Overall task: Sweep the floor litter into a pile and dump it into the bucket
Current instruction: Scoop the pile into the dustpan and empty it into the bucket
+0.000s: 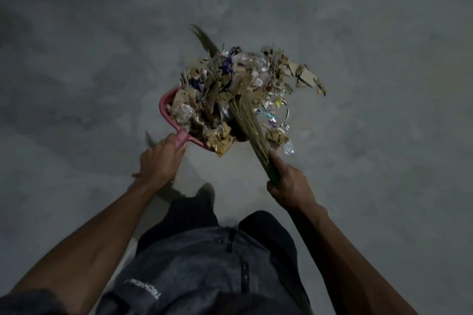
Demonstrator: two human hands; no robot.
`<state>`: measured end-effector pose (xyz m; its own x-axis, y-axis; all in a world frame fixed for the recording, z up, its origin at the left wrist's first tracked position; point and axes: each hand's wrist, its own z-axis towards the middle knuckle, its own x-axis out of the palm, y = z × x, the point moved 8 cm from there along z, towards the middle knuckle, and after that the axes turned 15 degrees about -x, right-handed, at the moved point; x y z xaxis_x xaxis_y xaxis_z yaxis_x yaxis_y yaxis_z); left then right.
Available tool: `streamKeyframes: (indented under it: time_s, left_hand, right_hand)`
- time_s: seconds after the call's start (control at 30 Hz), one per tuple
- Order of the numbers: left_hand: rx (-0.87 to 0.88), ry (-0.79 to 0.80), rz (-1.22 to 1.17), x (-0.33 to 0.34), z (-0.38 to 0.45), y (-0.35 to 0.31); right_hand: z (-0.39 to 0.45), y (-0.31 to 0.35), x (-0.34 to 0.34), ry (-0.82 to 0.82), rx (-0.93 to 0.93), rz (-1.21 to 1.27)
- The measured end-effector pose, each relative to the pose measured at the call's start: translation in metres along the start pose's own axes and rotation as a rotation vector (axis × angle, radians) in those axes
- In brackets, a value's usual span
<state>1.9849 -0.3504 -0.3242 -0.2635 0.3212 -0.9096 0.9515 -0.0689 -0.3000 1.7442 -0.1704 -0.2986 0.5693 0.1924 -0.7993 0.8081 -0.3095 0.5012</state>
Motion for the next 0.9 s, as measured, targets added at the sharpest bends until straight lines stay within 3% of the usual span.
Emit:
streamKeyframes:
  time_s: [0.47, 0.9]
  left_hand:
    - [-0.364, -0.207, -0.182, -0.025, -0.240, 0.144]
    - [-0.781, -0.401, -0.332, -0.053, -0.413, 0.342]
  right_hand:
    - [-0.115, 0.105, 0.052, 0.183, -0.366, -0.174]
    - [-0.173, 0.293, 0.163, 0.356, -0.687, -0.294]
